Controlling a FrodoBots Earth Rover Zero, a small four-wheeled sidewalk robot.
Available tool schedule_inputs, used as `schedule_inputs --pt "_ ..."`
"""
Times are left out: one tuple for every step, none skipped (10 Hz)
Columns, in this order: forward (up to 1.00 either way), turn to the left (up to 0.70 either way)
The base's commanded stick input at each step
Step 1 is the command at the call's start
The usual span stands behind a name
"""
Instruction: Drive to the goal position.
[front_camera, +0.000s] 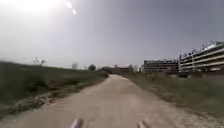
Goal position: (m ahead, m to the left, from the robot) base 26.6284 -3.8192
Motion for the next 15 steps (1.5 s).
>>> schedule_inputs --pt "1.00 0.00" --pt "1.00 0.00" --pt "1.00 0.00" --pt "1.00 0.00" --pt "1.00 0.00" --pt "1.00 0.00" --pt "1.00 0.00" --pt "1.00 0.00" --pt "1.00 -0.01" --pt "1.00 -0.09" --pt "1.00 -0.11" --pt "1.00 -0.20" --pt "1.00 -0.27" --pt "1.00 -0.14" --pt "1.00 -0.01"
